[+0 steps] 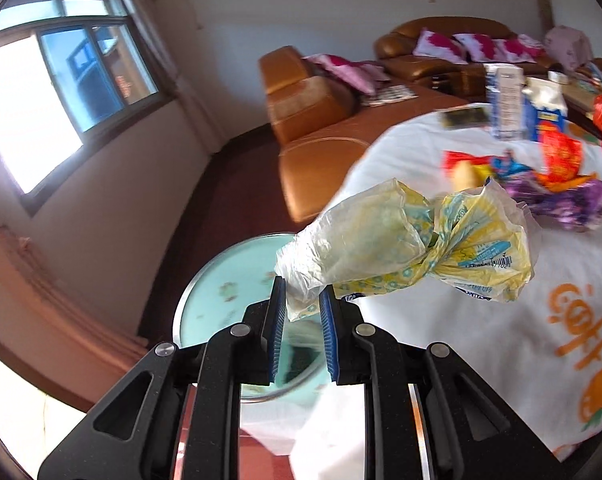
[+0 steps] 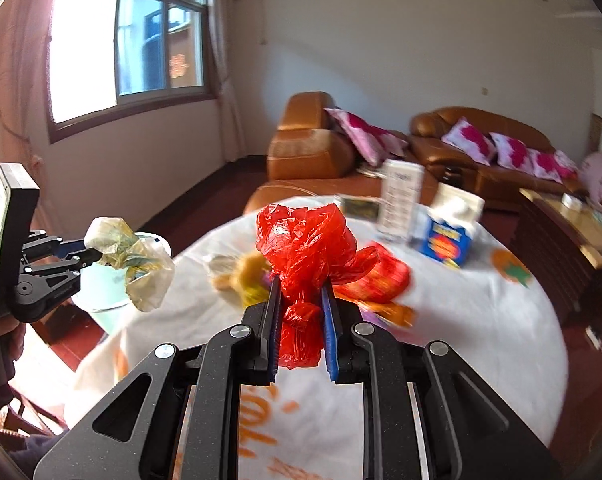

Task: Collect trash
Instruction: 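Carry the red bag and yellow-green wrapper over the teal bin and release both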

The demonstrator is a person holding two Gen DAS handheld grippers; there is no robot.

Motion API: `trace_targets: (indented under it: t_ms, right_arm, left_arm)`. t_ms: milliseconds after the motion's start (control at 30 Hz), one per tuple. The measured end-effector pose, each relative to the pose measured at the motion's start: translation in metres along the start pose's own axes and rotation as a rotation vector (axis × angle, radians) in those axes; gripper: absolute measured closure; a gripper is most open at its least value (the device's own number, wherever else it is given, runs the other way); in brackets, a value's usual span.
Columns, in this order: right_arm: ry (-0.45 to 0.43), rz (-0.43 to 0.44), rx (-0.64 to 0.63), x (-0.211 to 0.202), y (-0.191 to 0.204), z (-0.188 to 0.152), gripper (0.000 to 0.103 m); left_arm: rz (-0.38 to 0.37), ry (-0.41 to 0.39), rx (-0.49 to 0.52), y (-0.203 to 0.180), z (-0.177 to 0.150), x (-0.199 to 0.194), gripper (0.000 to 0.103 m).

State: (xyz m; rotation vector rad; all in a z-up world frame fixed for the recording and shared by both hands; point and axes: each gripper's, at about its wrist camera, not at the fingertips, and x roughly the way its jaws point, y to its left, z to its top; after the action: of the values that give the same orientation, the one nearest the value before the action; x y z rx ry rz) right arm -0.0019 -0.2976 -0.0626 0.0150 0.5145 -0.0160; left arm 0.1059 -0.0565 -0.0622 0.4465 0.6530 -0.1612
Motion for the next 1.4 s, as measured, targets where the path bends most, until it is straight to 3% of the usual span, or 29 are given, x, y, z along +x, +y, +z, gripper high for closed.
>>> trace_targets:
  t_ms: [633,1400]
  right_arm:
    - [0.056,0.153,-0.15,0.097,0.098,0.041,0.085]
    - [0.093,0.234,-0.309,0.161,0.171,0.056,0.085]
  left_arm:
    - [0.292,0.107,-0.071,0.091,-0.03,0.044,0.086]
    - [0.42,0.165,-0.084,0.124,-0.044,0.063,0.085]
